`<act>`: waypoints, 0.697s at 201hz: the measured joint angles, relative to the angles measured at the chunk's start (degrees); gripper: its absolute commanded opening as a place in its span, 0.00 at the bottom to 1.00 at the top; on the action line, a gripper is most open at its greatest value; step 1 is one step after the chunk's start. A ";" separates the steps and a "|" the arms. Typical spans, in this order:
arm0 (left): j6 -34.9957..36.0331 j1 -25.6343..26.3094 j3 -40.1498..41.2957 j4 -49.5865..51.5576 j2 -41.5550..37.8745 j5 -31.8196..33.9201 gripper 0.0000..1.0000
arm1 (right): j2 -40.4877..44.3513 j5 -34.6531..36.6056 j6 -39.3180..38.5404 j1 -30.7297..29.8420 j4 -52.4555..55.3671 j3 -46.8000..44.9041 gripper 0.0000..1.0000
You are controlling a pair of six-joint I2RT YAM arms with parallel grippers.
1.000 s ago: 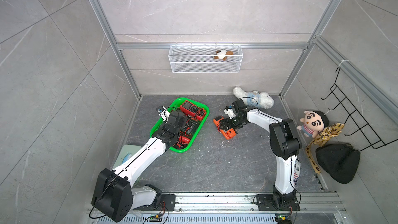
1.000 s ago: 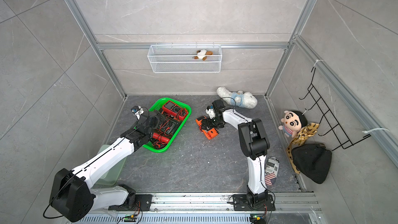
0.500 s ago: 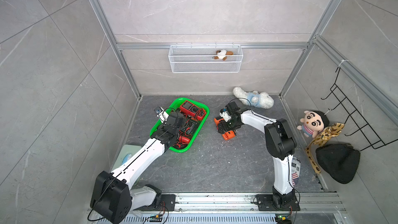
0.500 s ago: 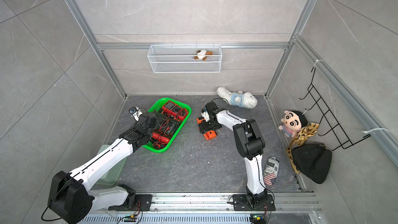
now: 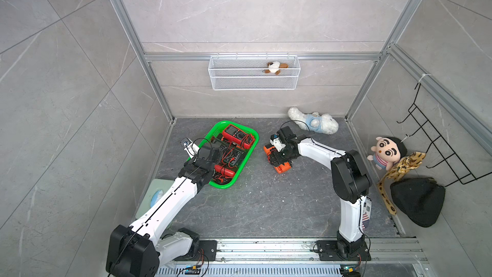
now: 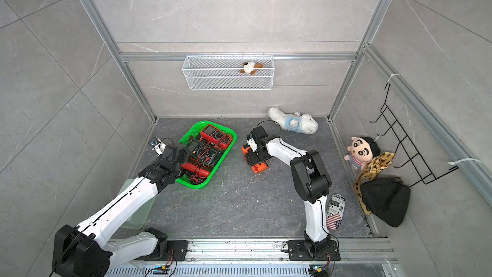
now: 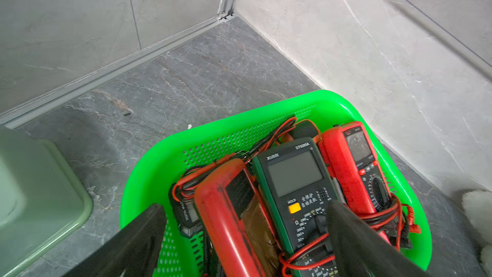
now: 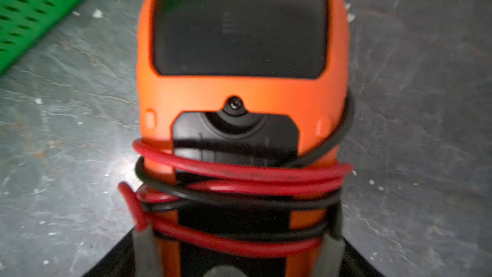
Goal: Put the multimeter into the basket
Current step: Pick up the multimeter from the center of the board.
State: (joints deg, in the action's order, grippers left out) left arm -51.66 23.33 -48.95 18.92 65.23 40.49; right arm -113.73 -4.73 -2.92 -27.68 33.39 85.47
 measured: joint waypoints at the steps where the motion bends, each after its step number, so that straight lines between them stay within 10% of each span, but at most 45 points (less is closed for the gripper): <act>1: 0.00 -0.07 0.07 0.02 -0.04 0.00 0.98 | 0.13 -0.02 0.00 -0.04 -0.02 0.00 0.00; 71: -2.29 -1.53 5.81 -0.55 -8.70 -0.35 0.98 | 5.92 -6.34 -3.50 -3.45 -5.29 9.22 0.00; 140: -4.15 -1.53 8.55 -1.11 -12.79 -0.02 0.98 | -7.28 -8.94 -8.28 -5.81 -6.84 29.24 0.00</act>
State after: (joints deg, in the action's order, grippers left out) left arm -55.81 21.80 -40.40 17.80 52.45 40.47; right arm -121.01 -13.67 -11.20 -33.50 26.55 114.72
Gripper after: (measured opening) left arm 0.982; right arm 0.833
